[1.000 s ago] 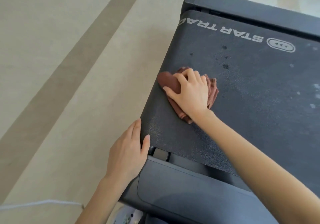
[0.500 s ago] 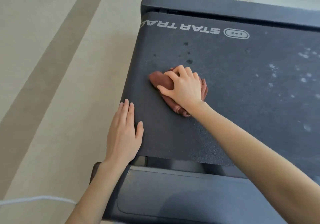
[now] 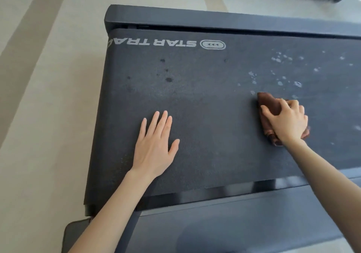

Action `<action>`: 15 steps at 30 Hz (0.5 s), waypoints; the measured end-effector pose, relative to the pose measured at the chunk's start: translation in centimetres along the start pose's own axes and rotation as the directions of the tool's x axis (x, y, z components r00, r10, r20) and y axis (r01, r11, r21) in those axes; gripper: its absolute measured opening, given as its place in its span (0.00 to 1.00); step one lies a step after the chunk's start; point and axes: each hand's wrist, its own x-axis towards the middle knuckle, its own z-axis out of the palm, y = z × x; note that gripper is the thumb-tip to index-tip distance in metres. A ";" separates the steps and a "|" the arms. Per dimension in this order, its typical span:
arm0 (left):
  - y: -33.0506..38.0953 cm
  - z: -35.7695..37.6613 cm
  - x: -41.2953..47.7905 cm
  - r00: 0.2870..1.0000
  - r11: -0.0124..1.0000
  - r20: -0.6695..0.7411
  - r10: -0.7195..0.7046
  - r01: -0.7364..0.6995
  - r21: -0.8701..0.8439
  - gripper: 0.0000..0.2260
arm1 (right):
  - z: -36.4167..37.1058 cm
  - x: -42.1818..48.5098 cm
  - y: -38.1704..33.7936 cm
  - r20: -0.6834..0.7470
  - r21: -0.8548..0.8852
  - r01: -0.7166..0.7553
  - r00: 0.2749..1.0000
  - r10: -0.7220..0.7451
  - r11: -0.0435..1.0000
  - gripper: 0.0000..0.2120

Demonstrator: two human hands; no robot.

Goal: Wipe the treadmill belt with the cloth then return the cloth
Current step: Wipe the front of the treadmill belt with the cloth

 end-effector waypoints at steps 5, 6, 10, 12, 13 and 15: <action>0.0 0.4 0.1 1.000 1.000 -0.023 -0.002 0.002 0.009 0.28 | 0.2 -2.2 -4.5 -0.036 -0.002 -0.094 0.995 0.094 0.996 0.25; 0.0 0.4 0.1 1.000 1.000 -0.027 -0.001 0.001 0.008 0.28 | 0.3 -3.3 -6.5 -0.025 0.008 -0.025 0.999 0.025 1.000 0.24; -0.1 0.3 -0.1 0.999 1.000 -0.044 0.005 -0.005 0.011 0.28 | 0.6 -8.2 -13.2 -0.021 0.095 0.259 0.966 -0.259 0.961 0.21; -0.1 0.2 0.0 0.999 1.000 -0.042 0.013 -0.012 0.008 0.27 | 0.0 -9.5 -13.3 -0.009 0.118 0.381 0.924 -0.383 0.917 0.21; -0.1 0.2 0.0 0.999 1.000 -0.040 0.016 -0.016 0.006 0.28 | -0.4 -9.7 -12.2 -0.001 0.127 0.436 0.898 -0.440 0.891 0.20; -0.1 0.2 0.0 0.999 1.000 -0.041 0.024 -0.024 0.005 0.27 | -1.2 -9.8 -7.9 0.010 0.122 0.447 0.892 -0.451 0.886 0.20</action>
